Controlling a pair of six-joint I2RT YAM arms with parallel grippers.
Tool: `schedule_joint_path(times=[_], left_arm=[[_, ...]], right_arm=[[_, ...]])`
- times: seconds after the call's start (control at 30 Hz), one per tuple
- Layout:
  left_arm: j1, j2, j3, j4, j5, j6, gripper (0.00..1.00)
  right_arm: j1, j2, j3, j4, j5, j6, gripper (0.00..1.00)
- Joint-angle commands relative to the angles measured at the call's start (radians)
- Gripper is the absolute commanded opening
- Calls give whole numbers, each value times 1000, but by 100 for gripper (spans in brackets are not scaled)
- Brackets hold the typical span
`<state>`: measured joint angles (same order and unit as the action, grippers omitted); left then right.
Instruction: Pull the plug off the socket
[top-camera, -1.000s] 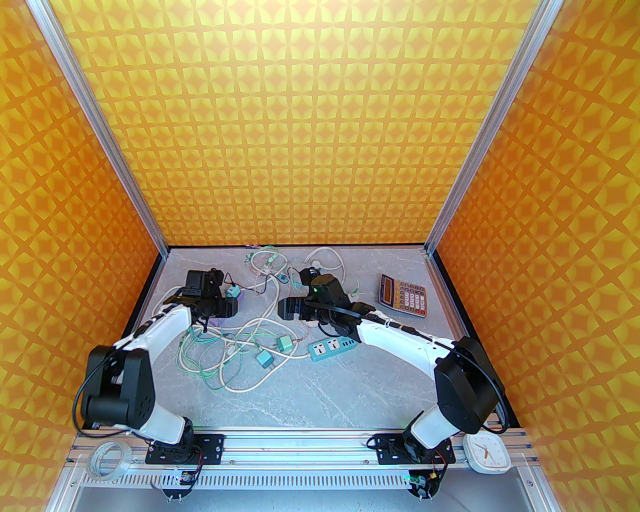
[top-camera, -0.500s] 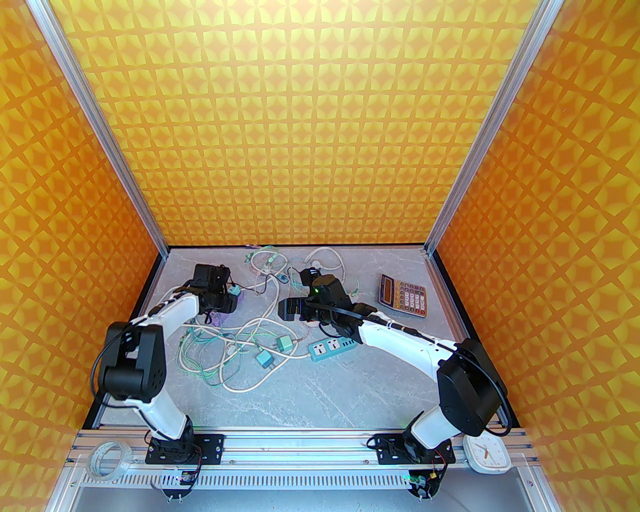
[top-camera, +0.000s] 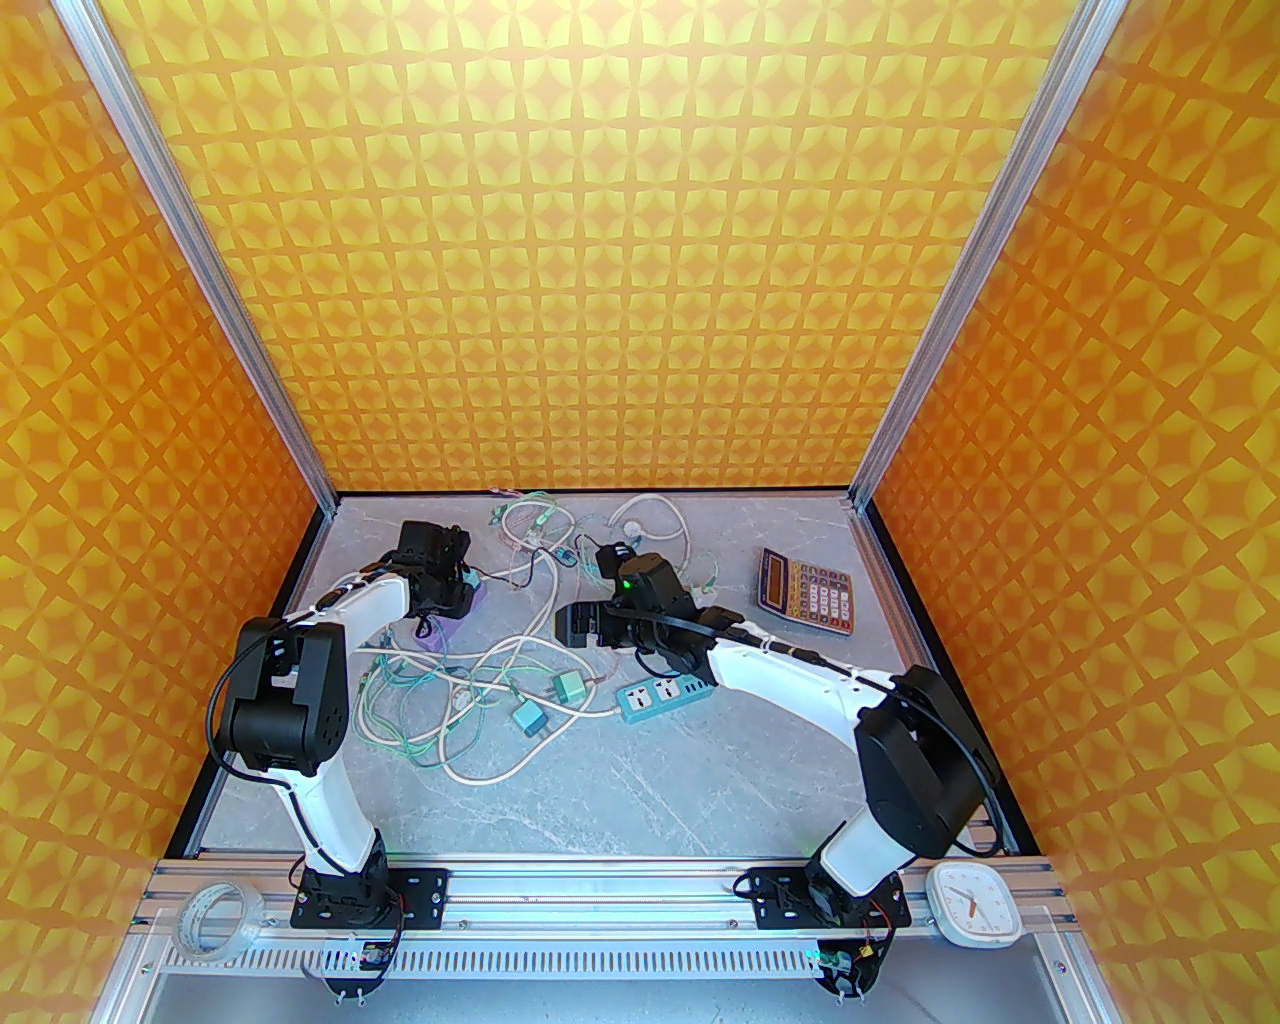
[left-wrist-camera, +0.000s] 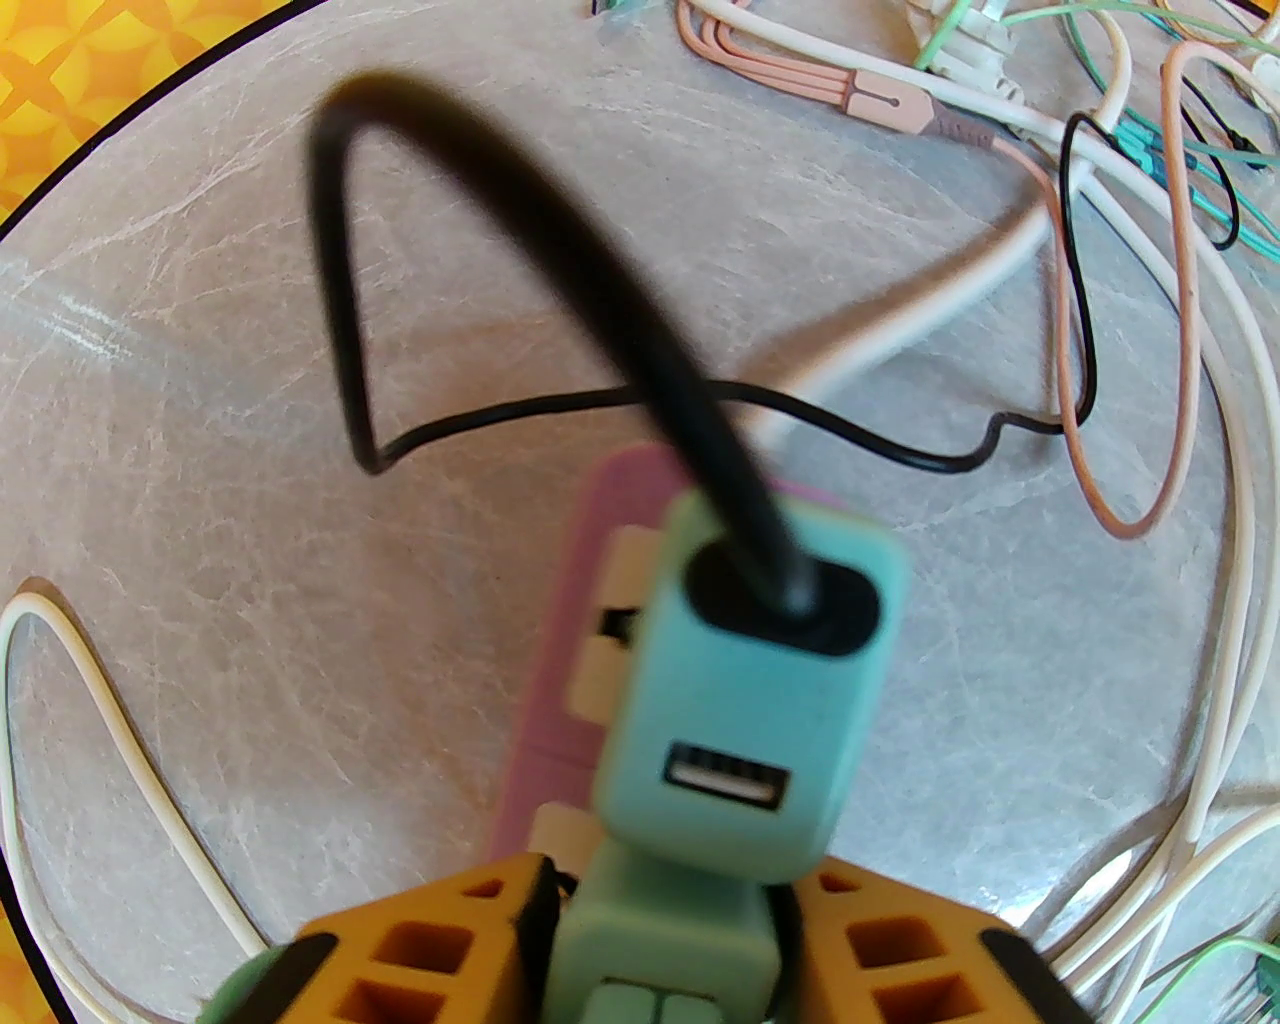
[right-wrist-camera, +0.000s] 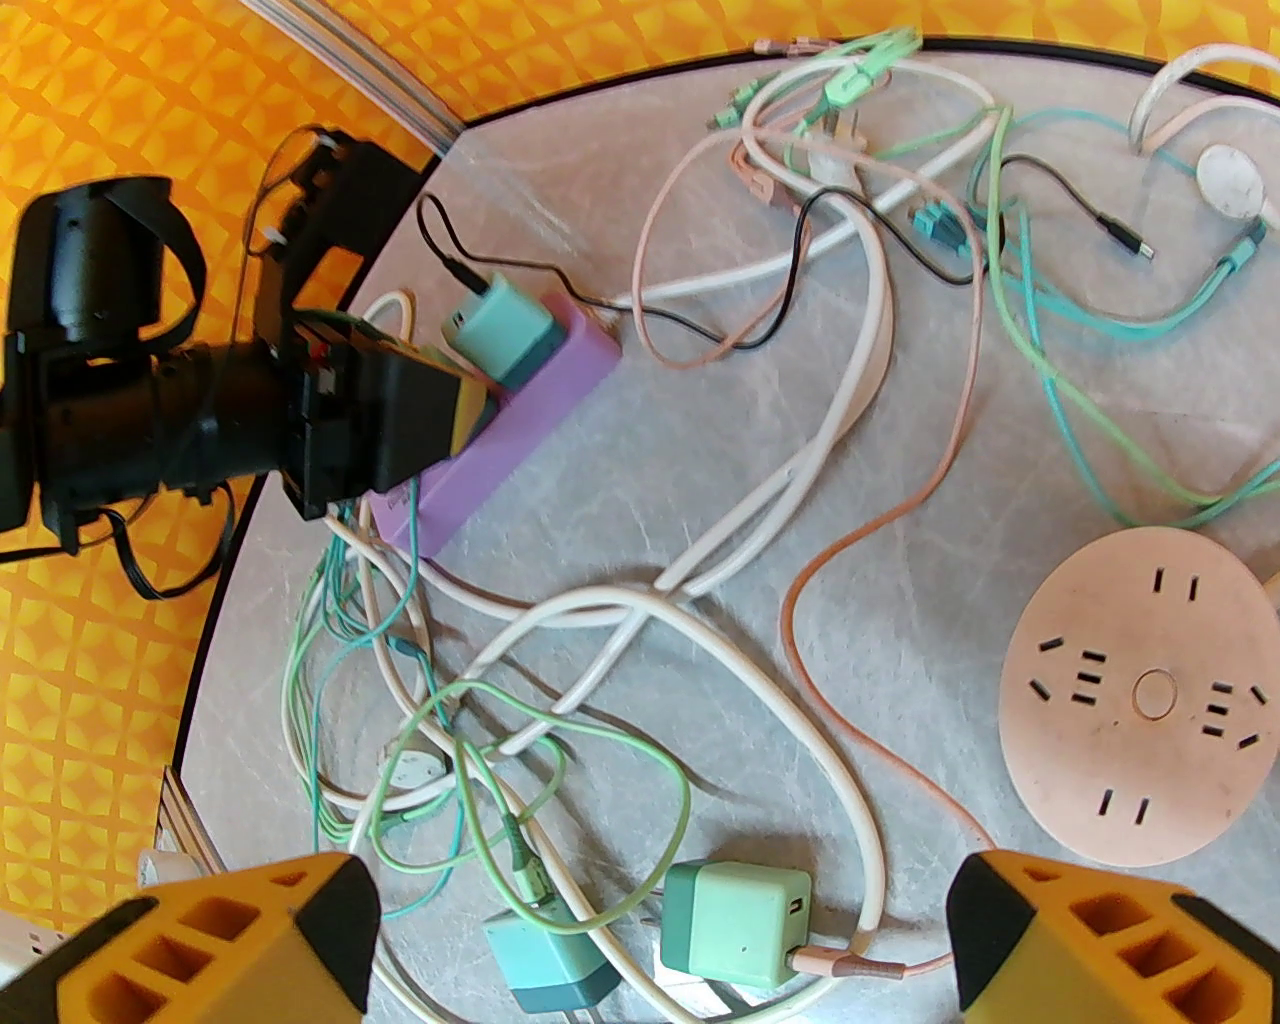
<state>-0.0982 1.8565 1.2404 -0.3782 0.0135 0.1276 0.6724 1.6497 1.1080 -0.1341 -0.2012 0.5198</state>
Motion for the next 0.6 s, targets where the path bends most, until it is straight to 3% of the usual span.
schedule_joint_path(times=[0.0, 0.27, 0.57], left_arm=[[3, -38, 45, 14, -29, -83, 35], [-5, 24, 124, -57, -31, -307, 36], [-58, 10, 48, -6, -17, -193, 34]], right_arm=[[6, 27, 41, 13, -23, 2, 99], [6, 65, 71, 29, -46, 23, 98], [4, 221, 247, 32, -63, 87, 98]])
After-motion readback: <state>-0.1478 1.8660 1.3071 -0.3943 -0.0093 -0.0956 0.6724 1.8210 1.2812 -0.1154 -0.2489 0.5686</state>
